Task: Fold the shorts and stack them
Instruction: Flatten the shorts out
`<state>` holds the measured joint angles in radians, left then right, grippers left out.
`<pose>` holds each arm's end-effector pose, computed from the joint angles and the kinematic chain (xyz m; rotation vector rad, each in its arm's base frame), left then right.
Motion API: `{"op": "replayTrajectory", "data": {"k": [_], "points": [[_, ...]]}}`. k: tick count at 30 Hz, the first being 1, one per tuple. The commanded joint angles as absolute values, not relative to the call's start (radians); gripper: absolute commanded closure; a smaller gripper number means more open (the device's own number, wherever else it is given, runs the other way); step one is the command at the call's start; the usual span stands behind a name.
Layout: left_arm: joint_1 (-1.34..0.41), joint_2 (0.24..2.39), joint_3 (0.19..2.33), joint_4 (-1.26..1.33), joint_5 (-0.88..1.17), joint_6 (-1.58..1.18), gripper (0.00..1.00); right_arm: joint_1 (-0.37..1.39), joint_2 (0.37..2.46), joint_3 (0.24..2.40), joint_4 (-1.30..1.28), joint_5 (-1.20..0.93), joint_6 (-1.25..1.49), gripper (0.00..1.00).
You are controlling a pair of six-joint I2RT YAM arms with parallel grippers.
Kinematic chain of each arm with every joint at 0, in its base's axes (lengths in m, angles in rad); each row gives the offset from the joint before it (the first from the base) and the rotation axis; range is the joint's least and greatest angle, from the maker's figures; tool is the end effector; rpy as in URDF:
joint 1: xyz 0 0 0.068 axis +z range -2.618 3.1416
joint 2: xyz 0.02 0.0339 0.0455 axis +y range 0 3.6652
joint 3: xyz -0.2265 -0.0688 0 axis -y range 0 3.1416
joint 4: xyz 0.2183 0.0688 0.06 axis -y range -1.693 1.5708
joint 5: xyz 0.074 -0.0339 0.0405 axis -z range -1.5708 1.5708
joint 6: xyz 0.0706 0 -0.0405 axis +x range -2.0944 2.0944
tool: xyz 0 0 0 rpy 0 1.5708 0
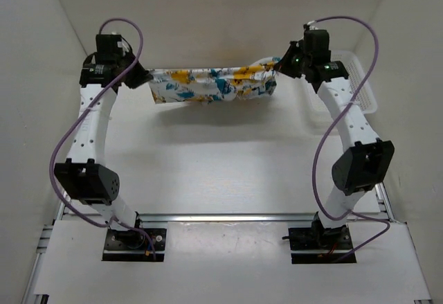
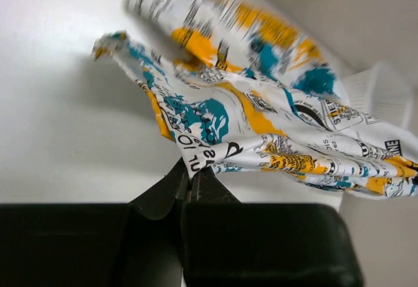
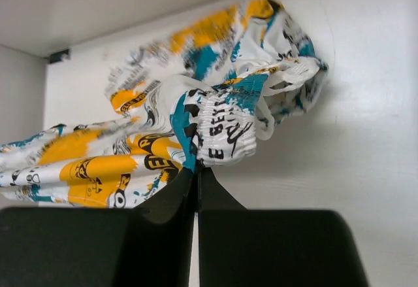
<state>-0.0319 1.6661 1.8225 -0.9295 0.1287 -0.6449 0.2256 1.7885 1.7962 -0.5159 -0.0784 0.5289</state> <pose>0.3505 -0.0202 0.3317 -0.6583 2.2951 -0.4790 0.4012 0.0977 0.3261 0.2723 2.1053 0.5368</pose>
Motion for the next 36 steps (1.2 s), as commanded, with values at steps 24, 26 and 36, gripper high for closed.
{"op": "replayTrajectory", "data": {"k": [24, 26, 36], "points": [[-0.005, 1.127, 1.063, -0.965, -0.006, -0.635, 0.59, 0.218, 1.085, 0.9, -0.687, -0.119, 0.554, 0.51], [0.006, 1.153, 1.017, -0.965, 0.003, -0.658, 0.52, 0.218, 1.075, 0.824, -0.609, -0.204, 0.621, 0.49], [0.057, 1.35, 0.793, -0.75, 0.179, -0.712, 0.16, 0.218, 1.084, 0.508, -0.241, -0.353, 0.834, 0.32]]}}
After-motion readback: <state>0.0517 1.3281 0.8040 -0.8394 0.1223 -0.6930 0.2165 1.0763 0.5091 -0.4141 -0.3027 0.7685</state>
